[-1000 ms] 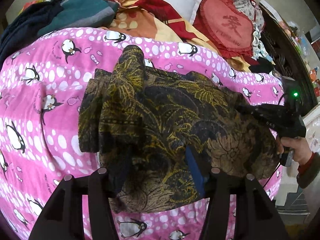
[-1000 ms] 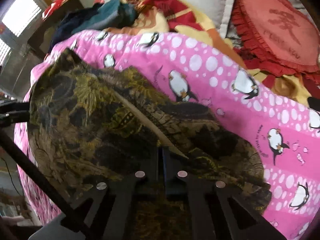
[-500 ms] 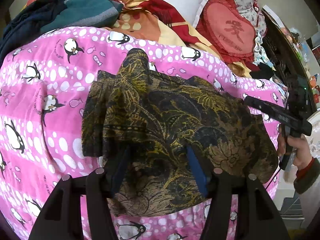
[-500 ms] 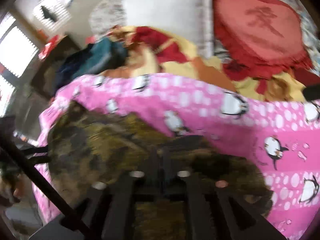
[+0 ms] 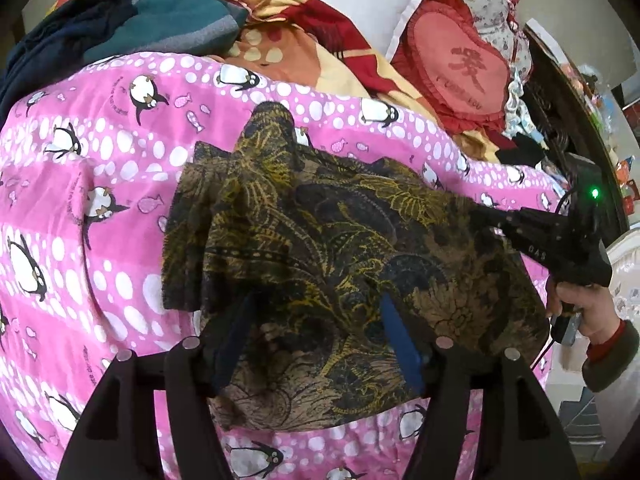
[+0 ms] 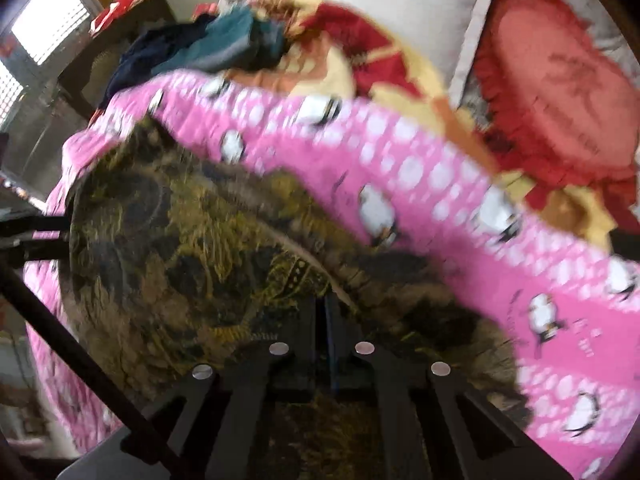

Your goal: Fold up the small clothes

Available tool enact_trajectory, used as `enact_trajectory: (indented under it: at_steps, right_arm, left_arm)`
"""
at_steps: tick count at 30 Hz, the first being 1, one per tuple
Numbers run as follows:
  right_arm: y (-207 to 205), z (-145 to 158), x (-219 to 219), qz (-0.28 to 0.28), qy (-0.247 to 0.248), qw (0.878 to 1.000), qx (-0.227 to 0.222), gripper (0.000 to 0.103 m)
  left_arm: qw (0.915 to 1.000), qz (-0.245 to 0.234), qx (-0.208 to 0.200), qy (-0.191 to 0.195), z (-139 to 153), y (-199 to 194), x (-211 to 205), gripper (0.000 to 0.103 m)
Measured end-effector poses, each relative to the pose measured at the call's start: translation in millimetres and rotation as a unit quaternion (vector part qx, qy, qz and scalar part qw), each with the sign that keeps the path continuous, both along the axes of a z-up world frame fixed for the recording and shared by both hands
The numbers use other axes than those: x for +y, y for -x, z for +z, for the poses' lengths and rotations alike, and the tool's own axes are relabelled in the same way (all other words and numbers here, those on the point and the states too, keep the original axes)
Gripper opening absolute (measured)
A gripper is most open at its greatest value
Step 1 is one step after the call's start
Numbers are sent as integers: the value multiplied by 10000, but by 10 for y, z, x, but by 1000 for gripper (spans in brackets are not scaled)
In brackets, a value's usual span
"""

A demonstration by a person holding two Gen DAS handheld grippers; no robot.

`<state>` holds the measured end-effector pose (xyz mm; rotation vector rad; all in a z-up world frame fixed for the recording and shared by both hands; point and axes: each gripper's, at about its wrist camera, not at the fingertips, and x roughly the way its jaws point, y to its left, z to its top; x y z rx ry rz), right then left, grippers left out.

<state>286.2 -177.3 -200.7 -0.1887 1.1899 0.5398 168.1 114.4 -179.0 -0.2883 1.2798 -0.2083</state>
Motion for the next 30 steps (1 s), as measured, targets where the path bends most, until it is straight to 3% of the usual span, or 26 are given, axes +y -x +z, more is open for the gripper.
enact_trajectory:
  at_steps: [3,6,9,11,12,13,15,17,21,24,28,30]
  right_arm:
    - [-120,-138,13,-414,265,9988,22,3]
    - [-103,-357,124,-456,552,9973,175,3]
    - [-53,-219,90,-638,462,9969,49,9]
    - [5,-11,-78,-1039,-16,9944,185,27]
    - [70,103,-173,-1250,-305,9915,200,41]
    - [182,209,-270,-1413,-579,9880,207,48]
    - [381,347,-361,-1513,-925,9839,210,48]
    - [601,384,-437,-1602,-948,9823,182,48]
    - [827,269,-591,-1981,-350,9796,-11,48]
    - [826,124,-928,-2675,-52,9636,27,48]
    - [643,-315,-1225,-2923,282,9537,650,48]
    - [618,-297,-1282,-2991,194,9513,715,48]
  left_arm:
    - [10000,50,42,-15,-46,4,22,66]
    - [9999,82,68,-21,-36,14,35,66]
    - [9998,149,73,121,57,69,92,66]
    - [9997,183,30,143,136,156,158,67]
    - [9997,207,0,143,165,198,185,71]
    - [9995,260,-45,169,198,265,233,73]
    - [9987,398,-84,292,219,390,326,80]
    - [9979,500,-73,394,196,496,403,82]
    - [9968,674,107,408,36,629,502,82]
    - [9952,804,196,526,-97,674,513,82]
    - [9954,735,260,558,-222,670,429,82]
    - [9961,675,294,492,-249,659,374,82]
